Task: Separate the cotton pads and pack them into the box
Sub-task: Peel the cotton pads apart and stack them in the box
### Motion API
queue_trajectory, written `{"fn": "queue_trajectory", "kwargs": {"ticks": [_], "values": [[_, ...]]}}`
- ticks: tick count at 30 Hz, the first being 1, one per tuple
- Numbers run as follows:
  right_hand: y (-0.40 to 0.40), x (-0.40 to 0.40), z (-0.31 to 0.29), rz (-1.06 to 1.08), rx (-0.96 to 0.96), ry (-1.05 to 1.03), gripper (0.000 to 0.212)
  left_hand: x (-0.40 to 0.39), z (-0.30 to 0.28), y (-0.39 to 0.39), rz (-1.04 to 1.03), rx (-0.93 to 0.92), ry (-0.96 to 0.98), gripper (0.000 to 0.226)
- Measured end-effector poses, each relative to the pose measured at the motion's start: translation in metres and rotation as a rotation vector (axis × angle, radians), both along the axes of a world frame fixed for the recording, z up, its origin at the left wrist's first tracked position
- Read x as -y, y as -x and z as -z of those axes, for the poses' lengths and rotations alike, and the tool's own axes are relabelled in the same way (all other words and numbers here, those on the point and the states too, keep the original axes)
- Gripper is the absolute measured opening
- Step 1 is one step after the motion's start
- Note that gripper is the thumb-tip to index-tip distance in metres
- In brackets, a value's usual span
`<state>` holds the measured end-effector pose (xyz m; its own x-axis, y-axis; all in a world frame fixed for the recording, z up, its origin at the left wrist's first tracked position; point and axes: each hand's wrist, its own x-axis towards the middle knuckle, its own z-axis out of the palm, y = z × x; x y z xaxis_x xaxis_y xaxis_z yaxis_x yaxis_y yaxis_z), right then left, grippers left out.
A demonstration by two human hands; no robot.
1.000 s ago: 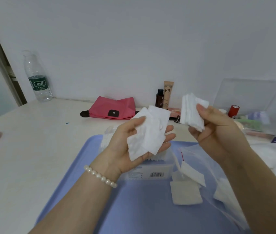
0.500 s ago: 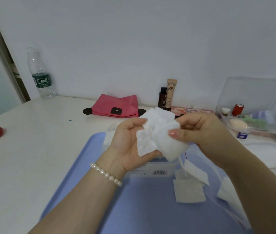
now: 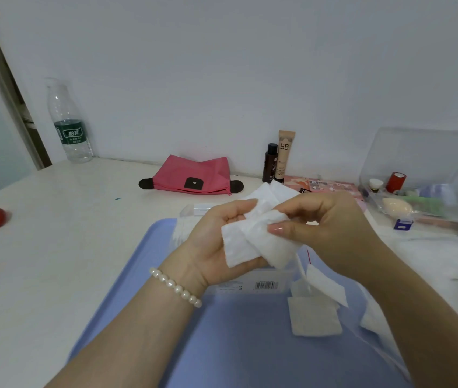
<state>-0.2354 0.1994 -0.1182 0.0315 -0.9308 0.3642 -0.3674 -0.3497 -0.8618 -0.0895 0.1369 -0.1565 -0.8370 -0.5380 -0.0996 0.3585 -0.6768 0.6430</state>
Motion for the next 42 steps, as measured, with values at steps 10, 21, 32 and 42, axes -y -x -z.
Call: {"fn": "queue_trajectory", "kwargs": {"ticks": [10, 21, 32, 42], "values": [[0.003, 0.003, 0.003, 0.016, 0.06, -0.033, 0.019, 0.003, 0.005, 0.003, 0.07, 0.004, 0.024, 0.042], [-0.007, 0.004, 0.012, 0.233, -0.313, 0.16, 0.036, 0.002, 0.002, -0.001, 0.069, -0.031, 0.01, 0.035], [-0.002, 0.009, 0.021, 0.235, -0.423, 0.297, 0.023, -0.002, -0.005, 0.0, -0.034, 0.014, -0.063, 0.039], [0.003, 0.007, 0.017, 0.148, -0.271, 0.422, 0.011, -0.001, -0.003, -0.005, -0.02, -0.062, -0.102, 0.032]]}}
